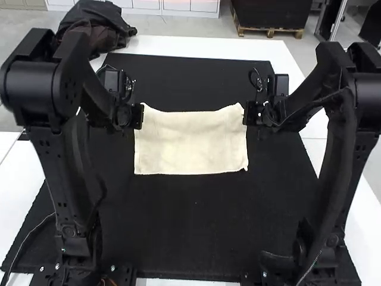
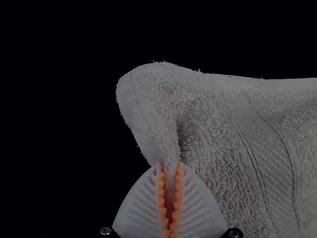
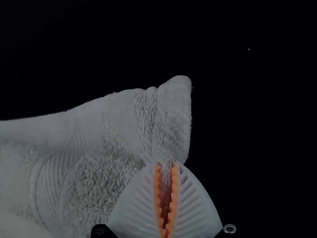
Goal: Fold the towel.
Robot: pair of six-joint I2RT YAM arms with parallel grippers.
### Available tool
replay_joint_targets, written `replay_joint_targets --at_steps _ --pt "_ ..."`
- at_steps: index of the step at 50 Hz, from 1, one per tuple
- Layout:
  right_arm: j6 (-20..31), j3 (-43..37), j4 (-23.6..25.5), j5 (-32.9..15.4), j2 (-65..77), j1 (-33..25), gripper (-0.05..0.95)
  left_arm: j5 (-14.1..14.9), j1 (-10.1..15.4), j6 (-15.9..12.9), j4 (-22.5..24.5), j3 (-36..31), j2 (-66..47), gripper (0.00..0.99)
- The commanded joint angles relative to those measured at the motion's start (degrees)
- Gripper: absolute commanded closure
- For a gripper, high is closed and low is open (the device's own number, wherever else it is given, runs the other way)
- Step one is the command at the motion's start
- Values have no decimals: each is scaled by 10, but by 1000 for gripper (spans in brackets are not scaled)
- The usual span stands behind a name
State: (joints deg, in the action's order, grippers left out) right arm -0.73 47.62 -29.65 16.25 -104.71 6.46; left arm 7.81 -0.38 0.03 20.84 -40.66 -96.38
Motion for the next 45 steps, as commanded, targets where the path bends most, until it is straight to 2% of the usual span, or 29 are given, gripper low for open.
replay_joint_targets --at_steps 1,45 --pt "6 -11 6 14 33 -12 923 4 -8 -3 4 16 33 970" --pt "31 -101 73 54 137 -45 923 13 -8 -12 -11 131 175 970"
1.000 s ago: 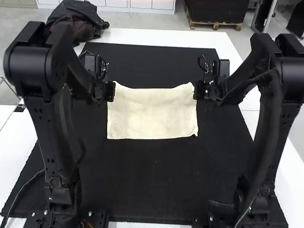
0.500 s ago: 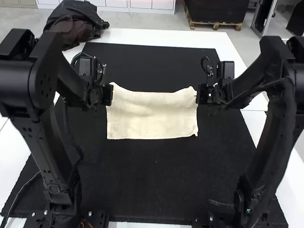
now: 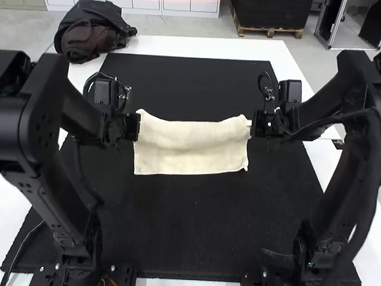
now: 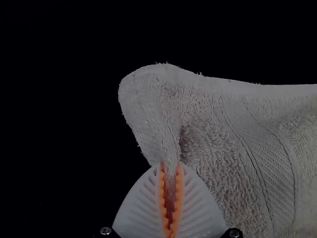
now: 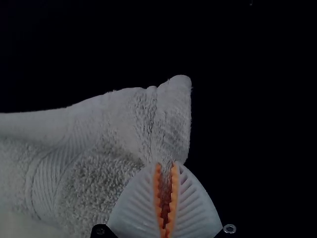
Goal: Fold the towel.
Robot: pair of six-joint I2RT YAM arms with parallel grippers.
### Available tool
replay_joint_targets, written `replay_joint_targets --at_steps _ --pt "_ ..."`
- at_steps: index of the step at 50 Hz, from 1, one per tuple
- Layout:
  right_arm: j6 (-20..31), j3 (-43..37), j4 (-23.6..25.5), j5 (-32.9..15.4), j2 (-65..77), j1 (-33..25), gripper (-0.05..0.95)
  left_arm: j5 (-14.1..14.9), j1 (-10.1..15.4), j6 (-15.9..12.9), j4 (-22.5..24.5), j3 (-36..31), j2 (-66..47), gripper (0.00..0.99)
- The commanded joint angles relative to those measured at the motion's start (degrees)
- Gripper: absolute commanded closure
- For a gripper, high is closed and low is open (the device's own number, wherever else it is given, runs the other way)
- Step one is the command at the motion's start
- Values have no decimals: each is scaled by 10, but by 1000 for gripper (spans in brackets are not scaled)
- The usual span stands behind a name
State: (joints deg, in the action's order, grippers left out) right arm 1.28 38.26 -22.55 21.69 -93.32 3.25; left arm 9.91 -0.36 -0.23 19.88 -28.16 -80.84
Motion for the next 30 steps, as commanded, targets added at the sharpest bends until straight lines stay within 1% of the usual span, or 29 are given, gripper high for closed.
replay_joint_targets --at_steps 1,7,12,21,30 --pt "12 -8 4 -1 24 -12 923 -8 -8 -9 -4 7 21 970" --pt "15 -19 18 6 37 -13 923 -7 -8 -10 -18 21 35 970" --pt "21 -28 29 9 48 -13 923 -8 -8 -11 -17 40 46 970" --pt "33 -53 36 10 56 -13 923 -8 -8 -10 -16 66 68 970" --pt "34 -83 36 11 59 -13 923 -8 -7 -11 -8 92 88 970"
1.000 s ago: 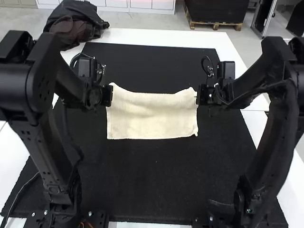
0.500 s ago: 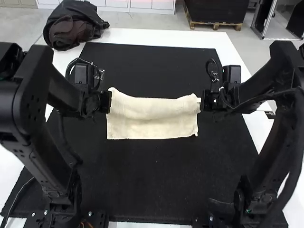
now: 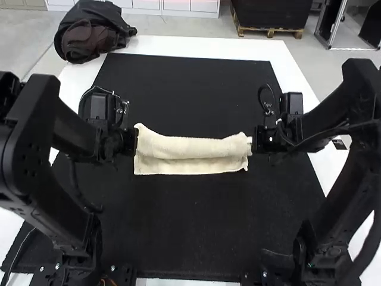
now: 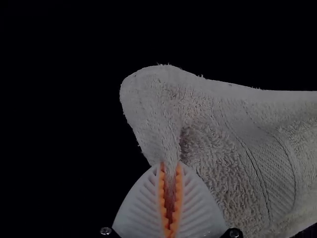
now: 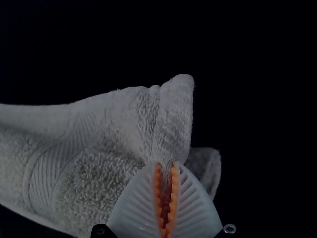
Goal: Fold the towel.
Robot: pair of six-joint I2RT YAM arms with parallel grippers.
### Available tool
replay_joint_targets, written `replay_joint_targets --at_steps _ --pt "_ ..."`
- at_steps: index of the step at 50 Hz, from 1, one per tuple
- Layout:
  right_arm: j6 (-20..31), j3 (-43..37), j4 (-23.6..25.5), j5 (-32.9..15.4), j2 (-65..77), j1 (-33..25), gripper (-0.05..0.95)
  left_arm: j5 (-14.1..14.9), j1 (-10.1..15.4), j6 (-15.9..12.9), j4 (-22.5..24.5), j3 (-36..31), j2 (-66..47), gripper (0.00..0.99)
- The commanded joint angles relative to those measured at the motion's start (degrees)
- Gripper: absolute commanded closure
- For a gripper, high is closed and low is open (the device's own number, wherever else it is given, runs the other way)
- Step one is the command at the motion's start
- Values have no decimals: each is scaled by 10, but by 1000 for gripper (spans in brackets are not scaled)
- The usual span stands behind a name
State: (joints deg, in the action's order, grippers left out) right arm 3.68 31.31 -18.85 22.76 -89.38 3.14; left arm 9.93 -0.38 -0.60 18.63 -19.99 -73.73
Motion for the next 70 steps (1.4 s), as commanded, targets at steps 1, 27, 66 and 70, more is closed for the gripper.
replay_joint_targets --at_steps 1,27,66,70 --pt "10 -17 -2 0 19 -13 923 -8 -6 -7 4 13 19 970" --pt "15 -61 -63 -16 4 -12 846 -13 -5 -21 86 100 34 967" --pt "8 -45 -59 -28 -23 -9 -7 -47 -45 -9 155 92 80 36" --pt "8 -42 -59 -24 -24 -6 -5 -35 -57 -9 138 81 80 34"
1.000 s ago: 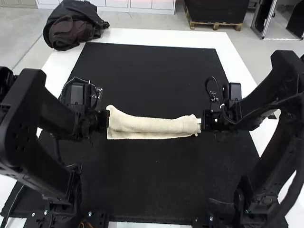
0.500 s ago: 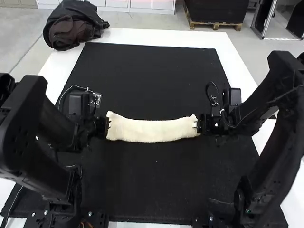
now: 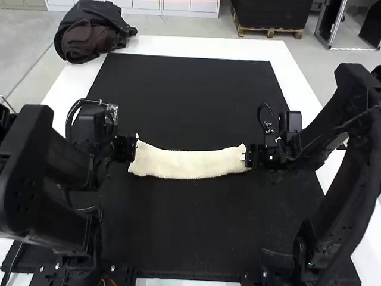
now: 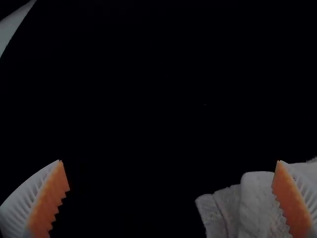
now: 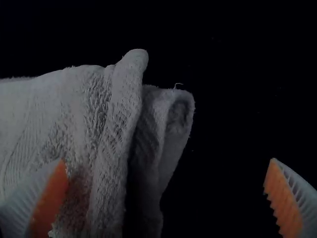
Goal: Fold the towel.
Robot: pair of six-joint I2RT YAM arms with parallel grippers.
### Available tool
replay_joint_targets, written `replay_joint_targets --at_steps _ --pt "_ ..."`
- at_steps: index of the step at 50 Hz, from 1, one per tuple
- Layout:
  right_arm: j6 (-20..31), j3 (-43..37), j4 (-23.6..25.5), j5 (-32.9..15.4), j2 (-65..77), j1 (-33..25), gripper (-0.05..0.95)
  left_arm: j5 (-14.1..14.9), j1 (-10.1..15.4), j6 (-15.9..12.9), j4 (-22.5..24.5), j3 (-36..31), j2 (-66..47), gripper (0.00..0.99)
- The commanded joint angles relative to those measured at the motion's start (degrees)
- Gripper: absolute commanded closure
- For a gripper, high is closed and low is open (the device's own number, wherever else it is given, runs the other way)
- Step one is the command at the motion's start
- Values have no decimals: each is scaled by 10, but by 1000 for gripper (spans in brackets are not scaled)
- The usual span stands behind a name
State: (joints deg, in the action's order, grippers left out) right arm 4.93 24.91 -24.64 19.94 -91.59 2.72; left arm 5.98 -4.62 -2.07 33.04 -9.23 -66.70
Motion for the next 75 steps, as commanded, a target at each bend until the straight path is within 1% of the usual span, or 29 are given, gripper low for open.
replay_joint_targets --at_steps 1,10,15,34,39,53,54,57,59,62,64,68,69,75 --pt "-4 23 -1 4 -2 -2 -5 7 -17 6 -12 -29 10 34" --pt "-7 33 -2 4 -10 11 -3 11 -32 5 -21 -39 10 34" --pt "-11 40 -2 4 -19 19 -5 11 -32 6 -22 -45 10 34" --pt "-14 55 -12 -3 -74 53 -5 11 -30 6 -62 -72 14 34" --pt "-16 57 -24 -8 -82 57 -5 11 -32 6 -75 -74 24 34" --pt "-24 70 -25 -8 -107 65 -2 11 -28 6 -97 -71 60 34" --pt "-25 70 -25 -8 -109 66 20 11 -28 5 -98 -71 61 34" --pt "-25 68 -25 -6 -113 68 130 11 -28 6 -103 -69 63 34" --pt "-24 67 -25 -3 -117 69 287 11 -29 6 -103 -68 63 34" --pt "-23 66 -25 7 -123 70 475 11 -31 6 -107 -68 64 34" --pt "-22 66 -25 11 -130 69 657 10 -31 6 -110 -68 63 34" --pt "-20 65 -30 16 -141 69 890 8 -32 7 -114 -68 63 34" --pt "-21 64 -33 17 -142 67 921 8 -32 7 -114 -68 64 34" --pt "-25 60 -33 27 -143 65 921 3 -32 13 -118 -68 62 36"
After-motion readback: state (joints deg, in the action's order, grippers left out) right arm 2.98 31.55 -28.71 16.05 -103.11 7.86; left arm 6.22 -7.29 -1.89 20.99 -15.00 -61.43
